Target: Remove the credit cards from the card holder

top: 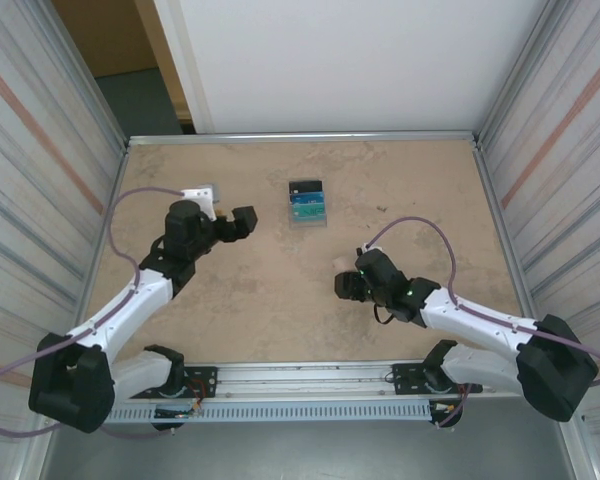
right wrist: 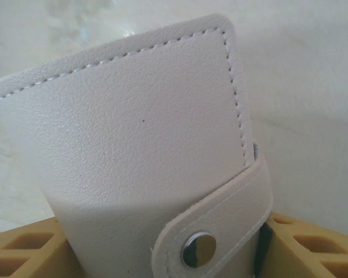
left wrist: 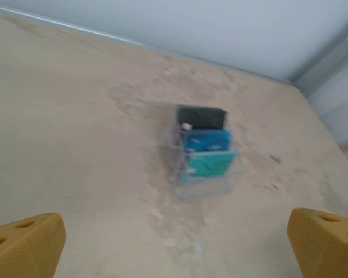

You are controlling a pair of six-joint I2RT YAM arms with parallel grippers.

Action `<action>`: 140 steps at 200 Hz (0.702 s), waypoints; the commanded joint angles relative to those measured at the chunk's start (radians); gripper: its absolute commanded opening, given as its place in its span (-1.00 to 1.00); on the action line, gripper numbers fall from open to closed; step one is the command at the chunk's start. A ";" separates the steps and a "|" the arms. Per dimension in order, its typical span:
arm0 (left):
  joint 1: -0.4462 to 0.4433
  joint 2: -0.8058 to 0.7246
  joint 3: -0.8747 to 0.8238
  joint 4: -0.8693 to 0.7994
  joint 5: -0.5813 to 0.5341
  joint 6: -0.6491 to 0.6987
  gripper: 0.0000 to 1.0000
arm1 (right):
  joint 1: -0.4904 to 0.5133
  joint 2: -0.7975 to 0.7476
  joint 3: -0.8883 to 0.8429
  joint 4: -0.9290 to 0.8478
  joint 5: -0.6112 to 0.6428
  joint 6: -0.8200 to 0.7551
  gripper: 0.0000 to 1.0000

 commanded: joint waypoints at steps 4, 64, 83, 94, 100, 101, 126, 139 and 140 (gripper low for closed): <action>-0.055 0.047 0.054 0.041 0.198 -0.012 0.97 | 0.007 -0.009 -0.004 0.219 0.039 -0.102 0.33; -0.181 0.163 0.116 0.123 0.388 0.024 0.84 | 0.009 0.100 0.053 0.376 -0.011 -0.148 0.31; -0.192 0.188 0.127 0.138 0.432 0.029 0.77 | 0.011 0.128 0.074 0.392 -0.024 -0.149 0.31; -0.197 0.204 0.136 0.136 0.453 0.036 0.76 | 0.012 0.136 0.081 0.402 -0.031 -0.151 0.30; -0.200 0.213 0.139 0.130 0.457 0.038 0.75 | 0.013 0.139 0.082 0.412 -0.036 -0.150 0.30; -0.200 0.214 0.139 0.129 0.457 0.038 0.75 | 0.014 0.140 0.082 0.413 -0.036 -0.151 0.30; -0.206 0.259 0.154 0.127 0.481 0.034 0.73 | 0.014 0.146 0.083 0.443 -0.054 -0.148 0.30; -0.217 0.276 0.161 0.133 0.497 0.034 0.73 | 0.016 0.148 0.088 0.446 -0.060 -0.148 0.30; -0.219 0.277 0.161 0.132 0.498 0.036 0.73 | 0.016 0.148 0.089 0.447 -0.060 -0.147 0.30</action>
